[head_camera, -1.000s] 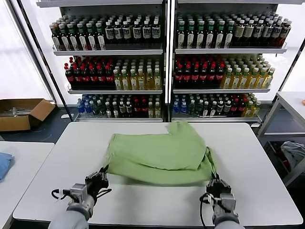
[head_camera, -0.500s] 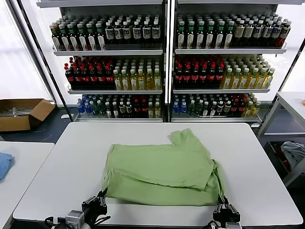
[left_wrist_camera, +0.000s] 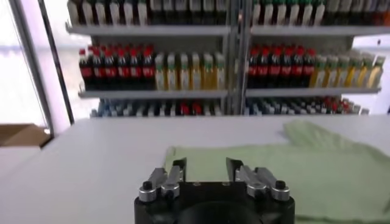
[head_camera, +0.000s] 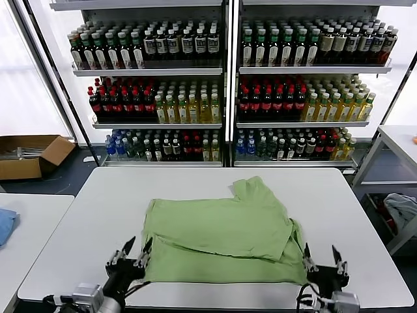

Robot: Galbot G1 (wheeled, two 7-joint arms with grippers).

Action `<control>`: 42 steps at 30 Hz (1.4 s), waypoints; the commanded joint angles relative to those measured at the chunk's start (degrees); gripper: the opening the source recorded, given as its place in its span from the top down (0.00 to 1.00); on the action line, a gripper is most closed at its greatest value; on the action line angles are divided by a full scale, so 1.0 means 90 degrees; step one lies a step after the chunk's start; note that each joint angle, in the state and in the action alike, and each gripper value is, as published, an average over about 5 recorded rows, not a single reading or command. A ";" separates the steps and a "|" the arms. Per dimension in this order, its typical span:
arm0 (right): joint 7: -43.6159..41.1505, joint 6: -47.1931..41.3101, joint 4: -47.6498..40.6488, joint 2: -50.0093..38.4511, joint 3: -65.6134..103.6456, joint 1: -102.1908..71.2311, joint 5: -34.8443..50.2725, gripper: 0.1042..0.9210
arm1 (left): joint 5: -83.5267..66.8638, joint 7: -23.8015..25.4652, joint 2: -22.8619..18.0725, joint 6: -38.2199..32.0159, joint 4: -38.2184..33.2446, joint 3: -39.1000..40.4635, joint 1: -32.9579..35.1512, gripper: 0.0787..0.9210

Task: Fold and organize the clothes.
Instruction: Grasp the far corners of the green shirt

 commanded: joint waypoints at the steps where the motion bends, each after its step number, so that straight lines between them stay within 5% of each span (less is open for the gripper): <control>1: -0.0615 -0.0046 -0.1053 -0.0296 0.0305 0.1898 0.0534 0.13 | -0.0124 0.0480 0.0432 -0.0040 0.0604 -0.0419 -0.1231 0.37; 8: -0.1754 -0.0422 -0.3493 -0.0943 -0.1152 0.4481 0.1228 0.12 | -0.0824 0.0919 0.1079 0.0045 0.2961 0.0239 -0.3356 0.15; 19: -0.2311 -0.0254 -0.6572 -0.0337 -0.2899 0.6909 0.1414 0.12 | -0.0985 0.1027 0.1074 0.0061 0.5679 0.1001 -0.5143 0.12; 42: -0.2327 0.0091 -0.8531 0.1043 -0.2480 0.7189 0.0360 0.12 | -0.0625 0.0985 0.0892 0.0059 0.6470 0.1290 -0.5332 0.12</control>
